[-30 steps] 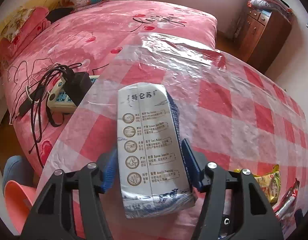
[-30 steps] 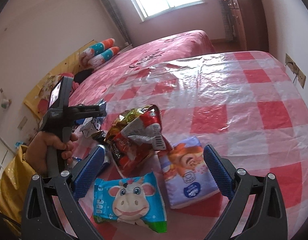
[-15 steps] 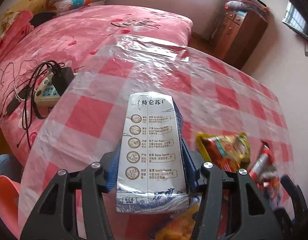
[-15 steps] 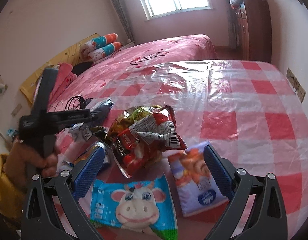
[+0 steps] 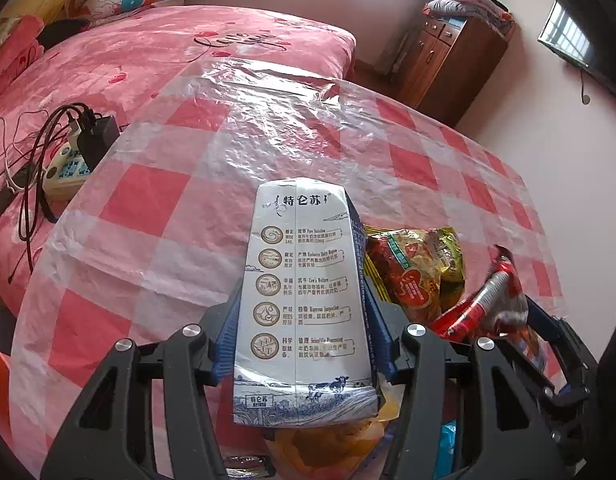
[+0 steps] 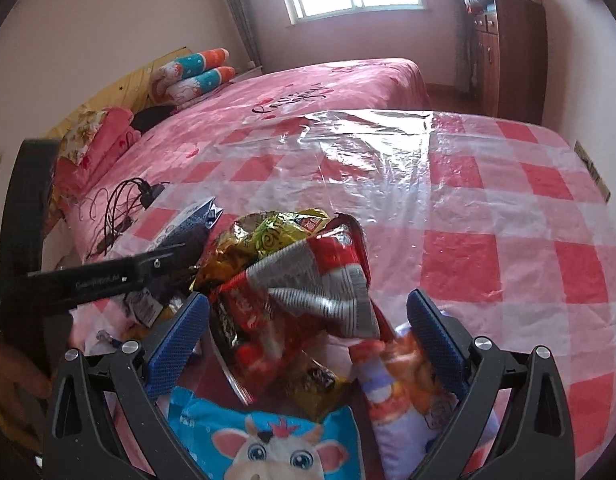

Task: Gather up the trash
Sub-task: 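Grasp the red-grey snack wrapper with the right tool while the left tool holds the carton, then carry the carton and wrapper to the orange bucket and release both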

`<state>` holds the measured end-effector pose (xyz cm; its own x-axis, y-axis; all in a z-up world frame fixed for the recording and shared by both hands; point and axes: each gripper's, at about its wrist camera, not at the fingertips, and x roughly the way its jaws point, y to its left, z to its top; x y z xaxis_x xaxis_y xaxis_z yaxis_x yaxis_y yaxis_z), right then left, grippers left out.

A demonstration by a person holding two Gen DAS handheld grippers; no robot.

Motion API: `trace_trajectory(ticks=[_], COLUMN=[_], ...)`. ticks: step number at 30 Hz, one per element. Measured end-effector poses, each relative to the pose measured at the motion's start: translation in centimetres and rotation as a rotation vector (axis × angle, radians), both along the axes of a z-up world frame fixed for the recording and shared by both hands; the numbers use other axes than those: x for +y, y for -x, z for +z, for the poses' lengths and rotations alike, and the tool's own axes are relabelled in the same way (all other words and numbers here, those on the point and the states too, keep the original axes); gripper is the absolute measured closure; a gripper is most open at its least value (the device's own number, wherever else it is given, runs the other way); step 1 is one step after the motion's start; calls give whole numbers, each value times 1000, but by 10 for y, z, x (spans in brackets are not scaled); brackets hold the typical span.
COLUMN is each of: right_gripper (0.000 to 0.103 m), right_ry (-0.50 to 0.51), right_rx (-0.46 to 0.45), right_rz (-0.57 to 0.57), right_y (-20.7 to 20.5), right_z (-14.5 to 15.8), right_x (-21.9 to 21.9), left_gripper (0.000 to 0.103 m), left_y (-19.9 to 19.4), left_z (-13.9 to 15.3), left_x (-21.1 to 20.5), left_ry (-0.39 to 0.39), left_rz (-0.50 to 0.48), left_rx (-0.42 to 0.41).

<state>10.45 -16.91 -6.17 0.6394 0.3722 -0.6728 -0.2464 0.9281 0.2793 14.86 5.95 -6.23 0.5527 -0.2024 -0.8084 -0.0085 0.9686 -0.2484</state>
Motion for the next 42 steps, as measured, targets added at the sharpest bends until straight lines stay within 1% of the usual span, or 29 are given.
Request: trace_trajectory(ticks=[3, 4, 5, 7, 11, 16, 19, 27, 32, 35, 42], right_gripper=[5, 10, 21, 37, 41, 53, 57, 60, 60, 60, 60], right_ry=[2, 0, -1, -11, -24, -63, -79, -69, -72, -61, -48], right_rx=[3, 3, 8, 29, 33, 27, 16, -53, -77, -106, -140], right_rz=[5, 5, 9, 3, 10, 4, -3, -24, -36, -47, -43], right_y=[-2, -2, -3, -6, -6, -3, -1, 15, 22, 29, 41], right_z=[0, 0, -1, -4, -5, -4, -3, 7, 12, 21, 40], right_x=[1, 1, 2, 0, -2, -9, -13, -15, -11, -8, 4], left_gripper=[47, 47, 47, 47, 47, 47, 47, 47, 47, 47, 47], left_y=[2, 3, 4, 6, 9, 13, 16, 25, 34, 39, 55], left_z=[-1, -1, -1, -2, -2, -2, 0, 11, 18, 20, 26], left_x=[3, 4, 5, 7, 10, 14, 14, 16, 16, 18, 34], left_ry=[24, 31, 39, 56, 75, 90, 96, 108, 106, 105, 101], left_rz=[-4, -5, -5, -6, -11, -10, -9, -25, -35, -35, -27], left_rx=[-6, -7, -9, -13, -16, -25, -34, -67, -88, -94, -108])
